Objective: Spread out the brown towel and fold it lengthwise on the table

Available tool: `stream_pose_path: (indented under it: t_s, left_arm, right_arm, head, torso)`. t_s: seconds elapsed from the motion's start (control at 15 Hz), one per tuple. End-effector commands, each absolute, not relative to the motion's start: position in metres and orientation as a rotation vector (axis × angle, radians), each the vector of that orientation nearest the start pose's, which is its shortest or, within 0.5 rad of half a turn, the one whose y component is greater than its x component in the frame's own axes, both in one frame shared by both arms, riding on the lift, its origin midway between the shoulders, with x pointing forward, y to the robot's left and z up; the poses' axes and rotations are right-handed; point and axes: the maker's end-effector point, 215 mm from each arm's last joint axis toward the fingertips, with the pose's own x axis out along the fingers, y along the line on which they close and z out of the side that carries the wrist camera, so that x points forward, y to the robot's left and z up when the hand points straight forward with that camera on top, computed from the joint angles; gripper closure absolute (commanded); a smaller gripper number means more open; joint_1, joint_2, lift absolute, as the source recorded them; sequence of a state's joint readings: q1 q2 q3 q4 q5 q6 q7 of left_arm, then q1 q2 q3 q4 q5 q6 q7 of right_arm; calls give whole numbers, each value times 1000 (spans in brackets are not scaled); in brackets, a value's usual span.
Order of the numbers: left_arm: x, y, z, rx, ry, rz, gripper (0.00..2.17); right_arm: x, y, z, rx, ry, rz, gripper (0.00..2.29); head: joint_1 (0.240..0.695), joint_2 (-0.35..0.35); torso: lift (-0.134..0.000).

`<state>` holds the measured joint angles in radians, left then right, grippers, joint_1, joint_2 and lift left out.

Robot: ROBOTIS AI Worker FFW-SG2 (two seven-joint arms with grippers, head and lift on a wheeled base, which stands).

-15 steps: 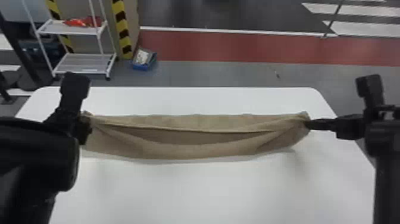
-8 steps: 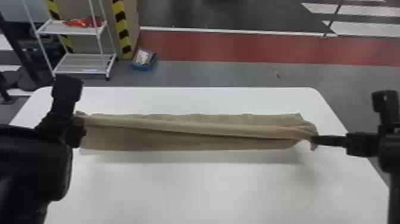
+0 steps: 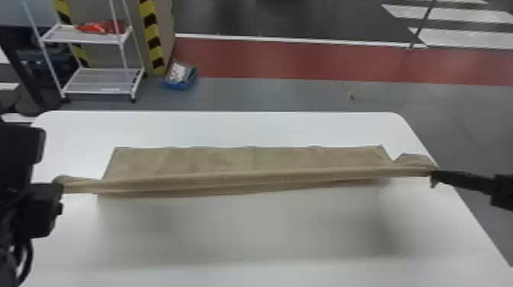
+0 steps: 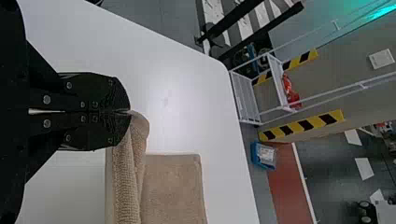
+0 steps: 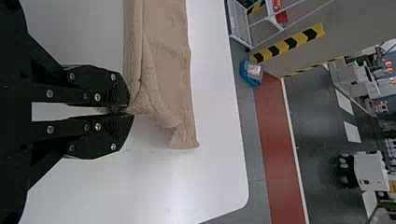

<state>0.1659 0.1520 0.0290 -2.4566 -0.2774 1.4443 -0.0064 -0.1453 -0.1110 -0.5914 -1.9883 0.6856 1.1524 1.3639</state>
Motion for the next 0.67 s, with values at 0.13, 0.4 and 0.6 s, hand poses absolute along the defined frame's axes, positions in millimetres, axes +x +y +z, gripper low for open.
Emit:
stream_pose_path:
  t_s: [0.13,0.4,0.6]
  left_arm:
    - [391,377,-354,259,777,330,1440]
    - [372,384,-351,244,784,347,1440]
    - [370,376,-353,241,792,333,1436]
  right_arm:
    - [441,-451,-341,189,689,168,1038]
    - [430,-460,-343,185,697,160,1038]
    - [423,-435,-343,119,615,322,262]
  head:
    - [695,-105]
    - [695,-101]
    - [695,-109]
  torso:
    - [-124]
    - [-124]
    - [-124]
